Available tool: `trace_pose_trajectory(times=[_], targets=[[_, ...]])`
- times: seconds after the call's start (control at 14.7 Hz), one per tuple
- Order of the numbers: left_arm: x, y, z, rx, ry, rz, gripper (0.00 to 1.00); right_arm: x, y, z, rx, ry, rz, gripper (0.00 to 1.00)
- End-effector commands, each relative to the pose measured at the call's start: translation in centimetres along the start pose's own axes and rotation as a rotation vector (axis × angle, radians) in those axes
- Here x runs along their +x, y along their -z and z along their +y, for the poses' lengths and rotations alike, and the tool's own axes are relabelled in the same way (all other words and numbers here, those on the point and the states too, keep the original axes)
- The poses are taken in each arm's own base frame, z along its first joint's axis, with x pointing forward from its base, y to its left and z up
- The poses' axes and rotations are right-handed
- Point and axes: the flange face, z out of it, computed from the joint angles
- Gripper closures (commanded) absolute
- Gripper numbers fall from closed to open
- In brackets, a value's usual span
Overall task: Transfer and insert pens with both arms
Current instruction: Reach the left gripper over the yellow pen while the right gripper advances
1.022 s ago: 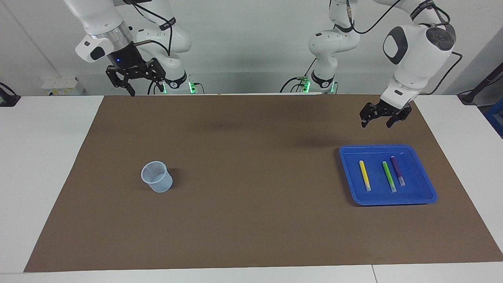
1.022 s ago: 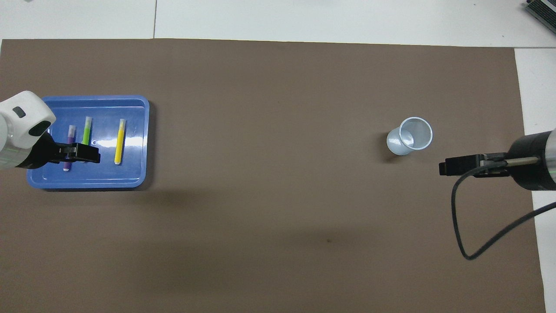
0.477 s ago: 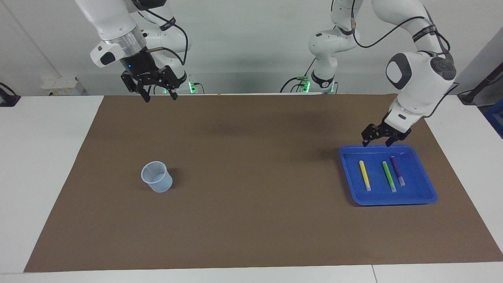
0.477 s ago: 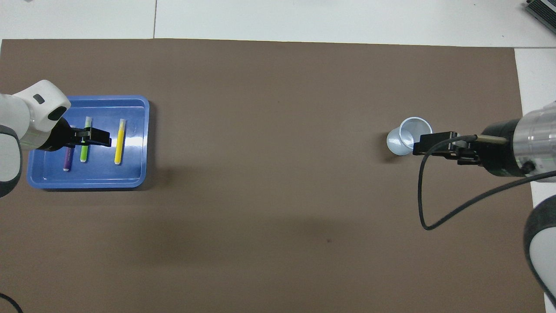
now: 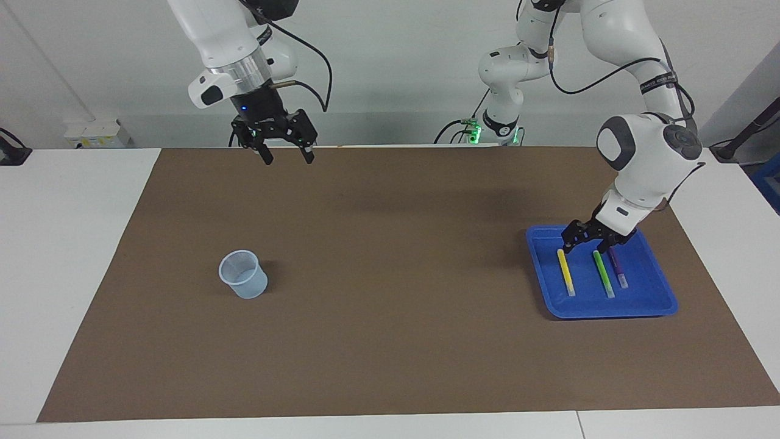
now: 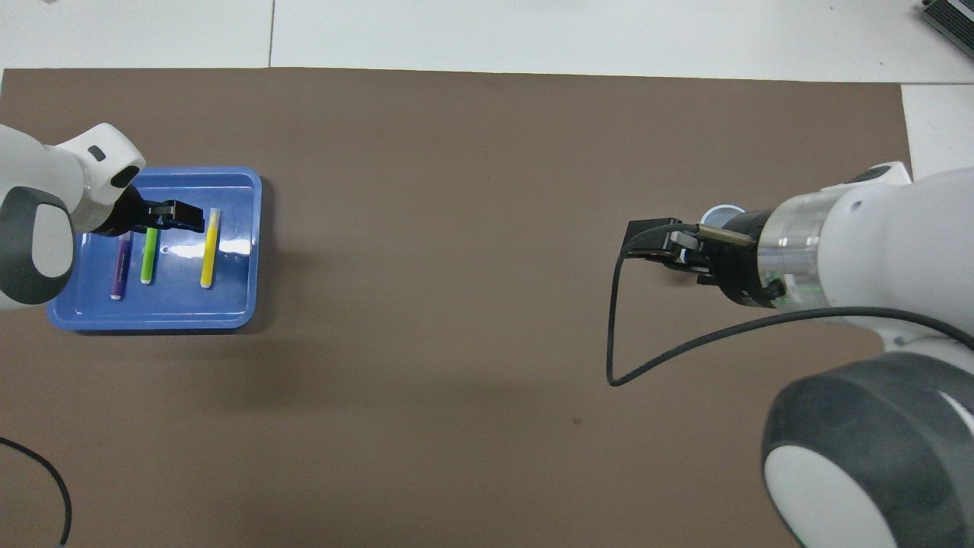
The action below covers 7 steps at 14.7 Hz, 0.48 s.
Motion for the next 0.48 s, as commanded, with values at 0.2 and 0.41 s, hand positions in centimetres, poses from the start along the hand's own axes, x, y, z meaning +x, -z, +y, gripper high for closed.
trace_pose_trajectory(times=[0.2,0.41], targets=[[0.6,-3.0,-0.6,0.009,-0.018,0.019,0.1,-1.0,-2.6,-3.5,0.06,-0.021,0.018,0.0],[0.1,-3.9,-0.5,0.013,-0.019,0.044,0.22,-1.3,-4.4,-5.4,0.085,0.003,0.035,0.0]])
